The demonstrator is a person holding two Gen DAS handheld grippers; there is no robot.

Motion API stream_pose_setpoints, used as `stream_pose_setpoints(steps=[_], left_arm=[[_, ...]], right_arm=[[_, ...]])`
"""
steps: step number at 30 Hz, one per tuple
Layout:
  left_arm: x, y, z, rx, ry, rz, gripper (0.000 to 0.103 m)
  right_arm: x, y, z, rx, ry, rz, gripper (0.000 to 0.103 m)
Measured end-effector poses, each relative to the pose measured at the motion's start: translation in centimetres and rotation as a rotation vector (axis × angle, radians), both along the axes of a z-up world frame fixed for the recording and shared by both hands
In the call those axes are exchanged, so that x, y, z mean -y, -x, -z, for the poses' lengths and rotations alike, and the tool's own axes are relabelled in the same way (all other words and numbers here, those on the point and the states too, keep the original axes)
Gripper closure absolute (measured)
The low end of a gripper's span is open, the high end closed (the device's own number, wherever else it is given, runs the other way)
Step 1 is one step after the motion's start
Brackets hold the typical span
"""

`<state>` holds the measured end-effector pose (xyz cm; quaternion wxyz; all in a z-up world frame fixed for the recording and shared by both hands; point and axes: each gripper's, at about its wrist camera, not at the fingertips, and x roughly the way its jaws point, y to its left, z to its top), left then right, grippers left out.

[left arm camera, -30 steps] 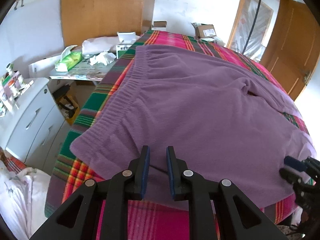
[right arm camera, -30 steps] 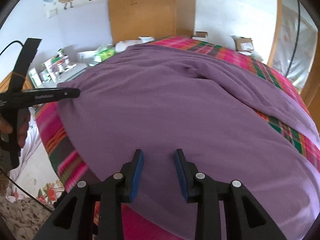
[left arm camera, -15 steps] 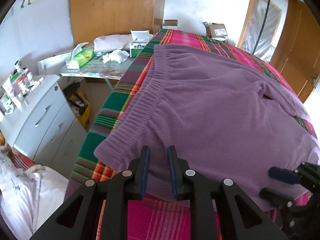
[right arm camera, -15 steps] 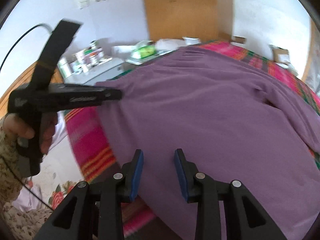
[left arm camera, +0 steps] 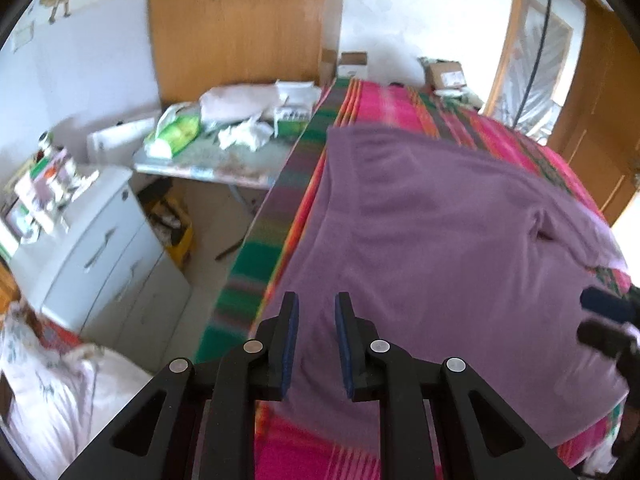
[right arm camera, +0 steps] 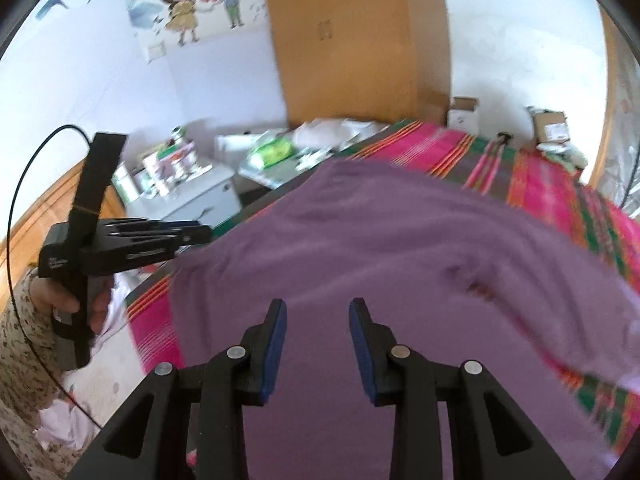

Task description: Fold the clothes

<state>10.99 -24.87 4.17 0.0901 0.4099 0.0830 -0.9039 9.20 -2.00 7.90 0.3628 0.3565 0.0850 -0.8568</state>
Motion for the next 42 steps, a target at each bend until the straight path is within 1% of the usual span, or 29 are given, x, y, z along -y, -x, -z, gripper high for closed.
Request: stream_pose_setpoints(steps=[2,6,10,12,15,16,20,21,24,26,28,30,32,33,38,40,42], left_arm=[[0.2,1.2,-1.2,-0.033,0.009,0.024,0.083],[0.3,4.3,-2.9,-0.076,0.01,0.074,0.083],[-0.3,8.0,-3.8,-0.098,0.051,0.131,0.083],[-0.4,9.7,-3.9,-0.103,0.044,0.166,0.083],[-0.5,12.4,-3.3,-0.086,0.005,0.2,0.083],[-0.6,13.2,-3.0,-0.078,0.006,0.212,0.083],[-0.8,16.1,-2.1,-0.062,0.028,0.225,0.083],[-0.8,16.8,-1.9,-0.057,0.034,0.232,0.083],[-0.9,18.7,-1.6,-0.045,0.057,0.255,0.083],[-0.8,19.9,-1.3,-0.041,0.072,0.275,0.083],[-0.8,20.7,-1.0,-0.03,0.097,0.289,0.083],[-1.0,21.5,-0.5,-0.011,0.123,0.328,0.083],[-1.0,22.4,0.2,0.022,0.112,0.382,0.083],[-0.9,22.8,0.4,0.033,0.107,0.392,0.083],[-0.4,23.9,0.8,0.024,0.113,0.394,0.083],[-0.5,24.2,1.2,0.037,0.125,0.407,0.083],[-0.7,24.4,1.7,0.056,0.146,0.415,0.083]], right_arm=[[-0.7,1.6,-0.7,-0.02,-0.017,0.025,0.069],[-1.3,5.4,-1.4,0.002,-0.055,0.063,0.069],[-1.6,8.9,-1.6,-0.009,-0.098,0.074,0.069],[-1.6,10.7,-1.6,-0.002,-0.083,0.089,0.069],[-1.3,13.0,-1.4,0.006,-0.092,0.096,0.069],[-1.1,13.8,-1.3,0.007,-0.096,0.094,0.069],[-0.6,16.9,-0.5,0.025,-0.101,0.103,0.069],[-0.4,17.9,-0.2,0.041,-0.103,0.105,0.068],[-0.2,20.1,1.0,0.054,-0.126,0.122,0.068],[0.1,21.2,1.7,0.068,-0.147,0.11,0.068],[0.3,22.3,2.3,0.069,-0.166,0.106,0.068],[0.6,23.4,2.7,0.084,-0.169,0.087,0.067],[0.9,24.5,3.1,0.1,-0.173,0.067,0.066],[1.2,25.0,3.3,0.107,-0.177,0.058,0.065],[1.9,27.1,4.5,0.117,-0.213,0.046,0.062],[2.0,27.8,5.0,0.137,-0.212,0.032,0.059],[2.1,28.1,5.2,0.13,-0.224,0.031,0.057]])
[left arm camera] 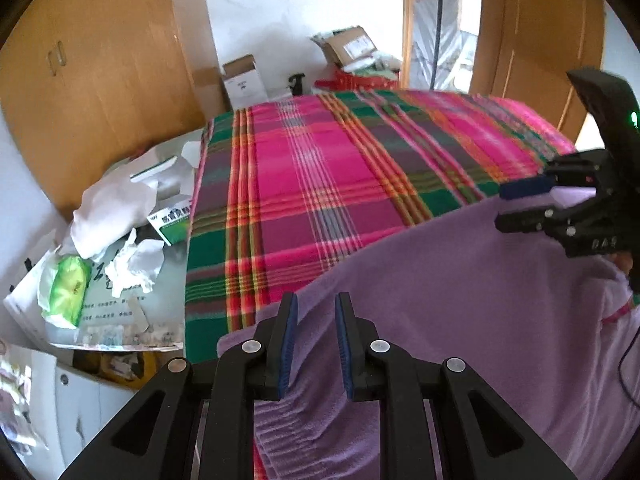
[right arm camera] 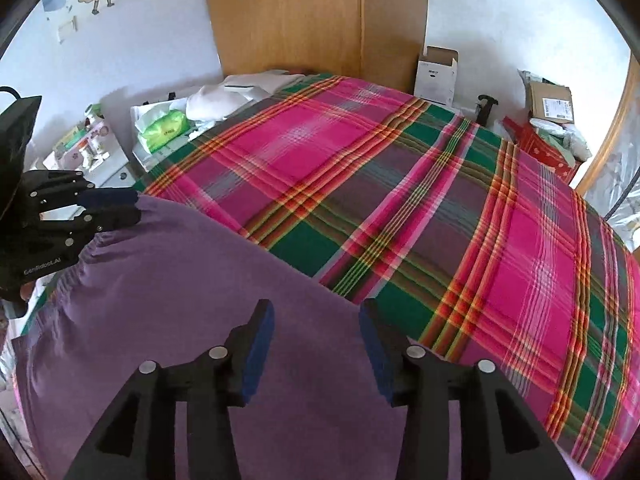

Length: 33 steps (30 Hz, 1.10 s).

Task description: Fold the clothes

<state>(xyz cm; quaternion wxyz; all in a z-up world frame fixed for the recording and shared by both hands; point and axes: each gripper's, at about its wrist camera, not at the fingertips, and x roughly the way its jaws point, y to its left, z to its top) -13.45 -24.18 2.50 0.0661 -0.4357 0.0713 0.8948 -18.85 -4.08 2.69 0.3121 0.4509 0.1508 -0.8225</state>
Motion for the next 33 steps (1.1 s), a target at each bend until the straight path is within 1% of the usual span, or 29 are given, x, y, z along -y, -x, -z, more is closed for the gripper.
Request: stream_pose_setpoints(steps=[2,6,10,15,19,22,23,24,25,26,27,28,30,31,32,33], left_arm=[[-0.2,0.1,0.3,0.001,0.02,0.01,0.083],[-0.1,0.6,1.0,0.018,0.029,0.0,0.083],[-0.1,0.9,1.7,0.03,0.034,0.006,0.083],[-0.2,1.0,1.6,0.038,0.034,0.023,0.083],[-1.0,0.9,1.6,0.029,0.083,0.037,0.083],[-1.3,0.6,1.8,0.008,0.08,0.048,0.083],[-1.2,0.5,1.8,0.008,0.066,0.048,0.088],[-1.0,0.5,1.7,0.012,0.045,0.048,0.092],[-0.9,0.6,1.7,0.016,0.034,0.048,0.092],[-0.9,0.6,1.7,0.019,0.026,0.049,0.096],[-0.9,0.6,1.6,0.019,0.022,0.052,0.099],[-1.0,0.6,1.6,0.015,0.024,0.057,0.099],[-0.8,0.6,1.4,0.002,0.024,0.058,0.098],[-0.6,0.7,1.3,-0.006,0.013,0.053,0.097],[-0.1,0.8,1.2,-0.007,-0.009,0.039,0.093],[0.2,1.0,1.3,0.005,-0.015,0.027,0.081]], right_arm=[[0.1,0.2,0.2,-0.003,-0.009,-0.008,0.057],[0.1,0.7,0.8,0.012,-0.01,-0.014,0.055],[0.3,1.0,1.1,0.005,-0.012,-0.031,0.049],[0.3,1.2,1.3,-0.004,-0.008,-0.041,0.047],[0.5,1.2,1.3,-0.005,-0.015,-0.043,0.046],[0.5,1.2,1.3,-0.006,-0.023,-0.044,0.047],[0.5,1.1,1.3,-0.007,-0.025,-0.044,0.047],[0.5,1.1,1.3,-0.007,-0.024,-0.046,0.05],[0.5,1.0,1.2,-0.006,-0.023,-0.048,0.057],[0.5,0.9,1.2,-0.004,-0.022,-0.053,0.062],[0.5,0.8,1.1,-0.001,-0.022,-0.058,0.073],[0.6,0.6,1.1,0.001,-0.021,-0.063,0.078],[0.6,0.5,1.1,-0.002,-0.026,-0.064,0.079],[0.6,0.5,1.1,0.0,-0.024,-0.06,0.079],[0.5,0.5,1.1,0.002,-0.021,-0.057,0.079],[0.5,0.5,1.1,0.004,-0.017,-0.055,0.079]])
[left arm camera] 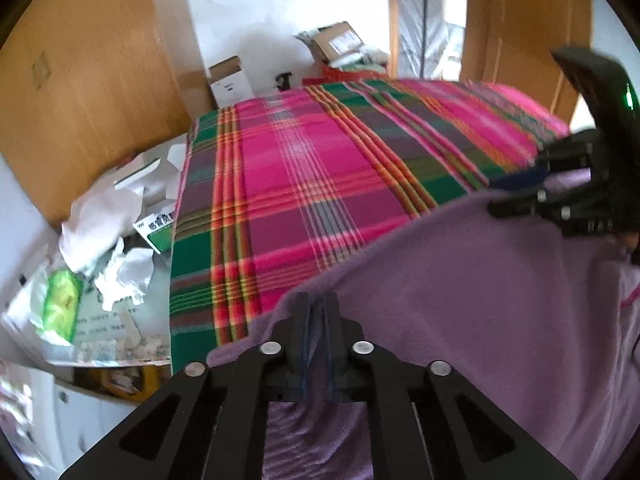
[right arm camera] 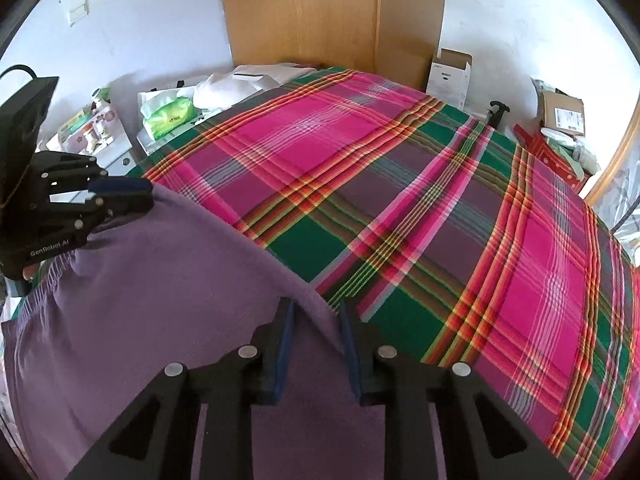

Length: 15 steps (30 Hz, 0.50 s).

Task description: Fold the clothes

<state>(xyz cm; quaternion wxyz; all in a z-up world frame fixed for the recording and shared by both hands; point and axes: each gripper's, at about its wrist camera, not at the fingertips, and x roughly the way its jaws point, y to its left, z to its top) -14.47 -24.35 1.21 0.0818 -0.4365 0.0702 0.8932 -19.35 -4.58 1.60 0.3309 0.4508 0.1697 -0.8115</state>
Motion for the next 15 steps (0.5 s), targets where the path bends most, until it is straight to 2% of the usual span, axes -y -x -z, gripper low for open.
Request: stream_pose_setpoints(steps=[4,8,12,13,15], left_arm=[[-0.2,0.0,0.1,0.005,0.012,0.008,0.078],[0.1,0.7,0.2,0.004,-0.036,-0.036,0.078],[-0.3,1.0,0.3,-0.009,0.005,-0.034,0.076],[-0.3,1.1,0.4,-0.015,0.023,-0.042,0.072],[-0.2,1.2,0.5,-0.028,0.05,-0.066,0.05]], right_arm=[[-0.1,0.0,0.0,0.003,0.008,0.005,0.079],[-0.3,0.1,0.1,0.012,0.02,0.015,0.079],[-0.3,0.1,0.1,0.011,0.023,0.016,0.078],[-0.3,0.1,0.1,0.01,0.023,0.016,0.078],[-0.3,0.1,0.1,0.008,0.017,0.016,0.077]])
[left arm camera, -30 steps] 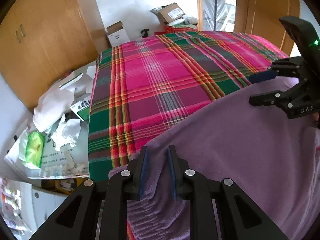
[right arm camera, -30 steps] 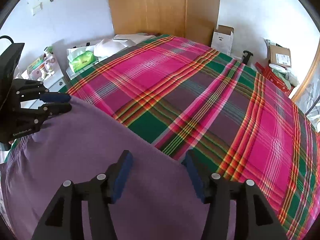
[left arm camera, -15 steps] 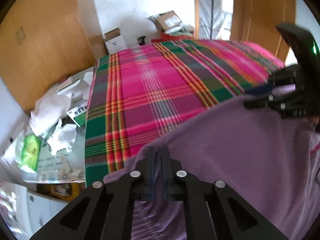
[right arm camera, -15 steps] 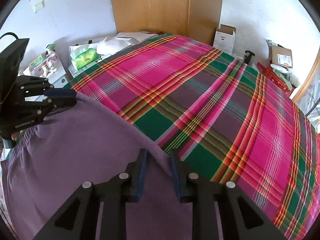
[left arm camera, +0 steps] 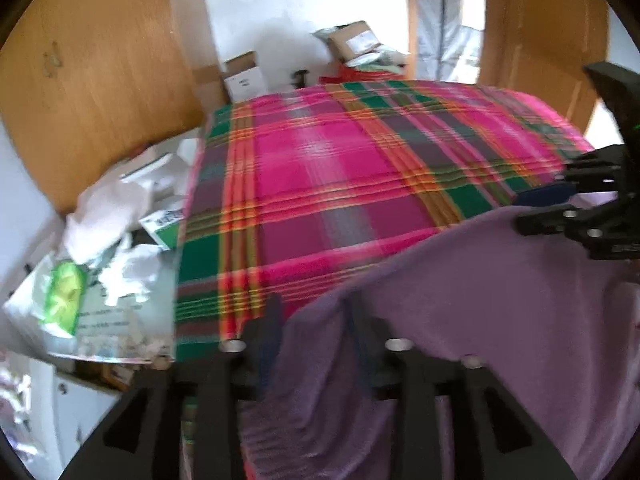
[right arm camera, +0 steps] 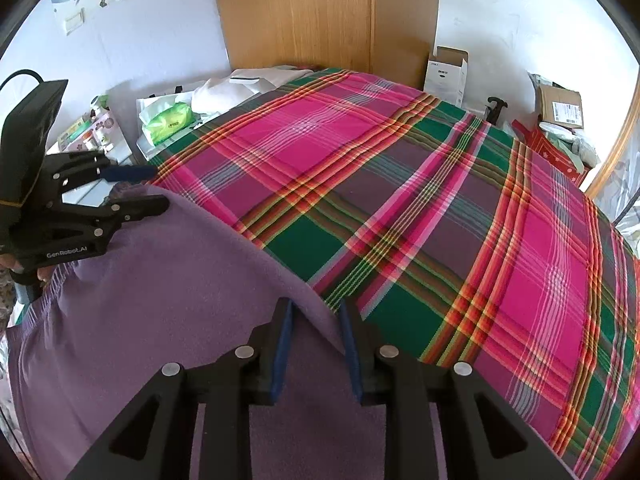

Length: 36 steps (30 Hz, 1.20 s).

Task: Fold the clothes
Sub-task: 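Hold the waistband edge with both grippers and lift it slightly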

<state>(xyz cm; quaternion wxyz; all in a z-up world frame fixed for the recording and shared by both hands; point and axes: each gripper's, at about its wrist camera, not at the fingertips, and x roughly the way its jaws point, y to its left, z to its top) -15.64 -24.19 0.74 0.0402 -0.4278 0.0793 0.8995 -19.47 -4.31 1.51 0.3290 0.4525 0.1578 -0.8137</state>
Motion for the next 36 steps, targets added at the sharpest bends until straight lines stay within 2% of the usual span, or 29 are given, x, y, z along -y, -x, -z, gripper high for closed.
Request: stream_pose_setpoints(steps=[4,8,10,13,14,16,17,18,22,26,28,34,36], left_arm=[[1.0,0.1,0.2,0.017,-0.069,-0.017,0.049],[0.0,-0.1,0.1,0.027,-0.026,0.011,0.049],[-0.9,-0.3,0.1,0.021,0.001,0.031,0.053],[-1.4,-0.2,0.0,0.036,0.002,0.063,0.066],[-1.4,-0.2,-0.1,0.047,-0.016,0.073,0.075],[-1.7,-0.1,-0.1,0.056,-0.025,0.084,0.083],[-2.0,-0.2,-0.1,0.057,-0.022,0.094,0.091],[-2.2,-0.2,-0.1,0.058,-0.021,0.1,0.094],[-2.7,0.7,-0.3,0.123,0.005,0.098,0.095],[-3.9,1.5,-0.4,0.187,0.097,0.147,0.095],[-4.2,1.1,-0.4,0.162,0.11,0.147,0.096],[-3.0,-0.4,-0.1,0.067,0.021,0.108,0.097],[-3.4,-0.8,0.0,0.041,0.039,0.107,0.097]], right_arm=[[0.0,-0.2,0.0,-0.009,0.003,0.012,0.076],[0.1,-0.4,0.0,-0.016,0.003,0.04,0.076],[0.2,-0.4,0.0,-0.016,-0.013,0.049,0.076],[0.6,-0.2,-0.1,0.008,-0.04,0.063,0.077],[0.6,-0.1,-0.2,0.025,-0.044,0.074,0.078],[0.8,-0.1,-0.2,0.039,-0.056,0.079,0.082],[0.9,-0.1,-0.2,0.039,-0.06,0.084,0.083],[0.9,-0.1,-0.2,0.038,-0.063,0.089,0.083],[1.3,0.1,-0.2,0.059,-0.083,0.099,0.083],[1.2,0.1,-0.3,0.061,-0.082,0.12,0.082],[1.0,-0.2,-0.2,0.041,-0.072,0.118,0.082],[0.7,-0.4,-0.3,0.029,-0.043,0.118,0.082],[0.6,-0.6,-0.2,0.018,-0.04,0.116,0.083]])
